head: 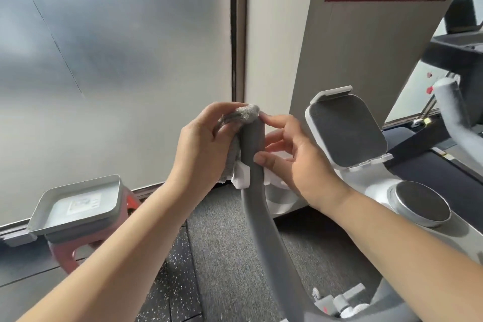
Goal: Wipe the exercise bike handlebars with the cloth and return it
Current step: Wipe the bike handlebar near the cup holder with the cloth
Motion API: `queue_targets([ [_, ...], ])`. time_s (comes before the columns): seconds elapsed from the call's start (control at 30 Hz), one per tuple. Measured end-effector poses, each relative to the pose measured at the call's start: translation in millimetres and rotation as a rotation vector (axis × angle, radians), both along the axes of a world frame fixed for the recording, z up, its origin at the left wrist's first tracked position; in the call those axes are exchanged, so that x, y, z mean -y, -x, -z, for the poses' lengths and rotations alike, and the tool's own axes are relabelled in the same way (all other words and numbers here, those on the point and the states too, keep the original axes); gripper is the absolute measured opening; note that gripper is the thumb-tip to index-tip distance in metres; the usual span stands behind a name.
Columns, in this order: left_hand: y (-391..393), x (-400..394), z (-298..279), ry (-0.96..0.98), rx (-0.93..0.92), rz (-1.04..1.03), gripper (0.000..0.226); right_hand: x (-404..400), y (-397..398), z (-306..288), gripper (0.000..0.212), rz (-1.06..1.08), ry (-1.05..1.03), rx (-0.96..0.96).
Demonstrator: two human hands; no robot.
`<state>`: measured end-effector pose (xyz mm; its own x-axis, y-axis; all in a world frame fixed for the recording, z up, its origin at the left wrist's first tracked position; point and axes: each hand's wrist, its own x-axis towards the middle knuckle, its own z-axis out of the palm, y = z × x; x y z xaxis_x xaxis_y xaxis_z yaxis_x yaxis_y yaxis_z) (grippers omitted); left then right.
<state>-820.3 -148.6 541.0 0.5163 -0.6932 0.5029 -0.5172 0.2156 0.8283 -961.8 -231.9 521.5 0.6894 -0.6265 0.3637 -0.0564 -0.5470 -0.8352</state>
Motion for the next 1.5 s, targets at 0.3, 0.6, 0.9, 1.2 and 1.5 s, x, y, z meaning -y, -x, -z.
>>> queue_targets([
  [0.3,16.1,-62.3,39.5,0.089,0.268,-0.155,0.025,-0.6,0.8,-1.3,0.051,0.001,0.034,-0.018],
  [0.6,52.7,-66.7,84.6,0.030,-0.257,-0.151,0.032,-1.7,2.6,-4.4,0.056,-0.036,0.040,-0.050],
  [0.9,85.9,-77.7,107.3,0.037,-0.525,-0.058,0.017,-0.8,6.9,-4.9,0.068,-0.116,0.034,-0.108],
  [1.2,81.9,-50.3,84.6,0.152,-0.860,-0.048,0.027,-2.1,9.5,-6.3,0.068,-0.130,0.038,-0.108],
  [1.5,110.1,-72.7,98.2,0.111,-0.811,-0.085,0.007,0.4,11.5,-3.2,0.077,-0.138,0.070,-0.140],
])
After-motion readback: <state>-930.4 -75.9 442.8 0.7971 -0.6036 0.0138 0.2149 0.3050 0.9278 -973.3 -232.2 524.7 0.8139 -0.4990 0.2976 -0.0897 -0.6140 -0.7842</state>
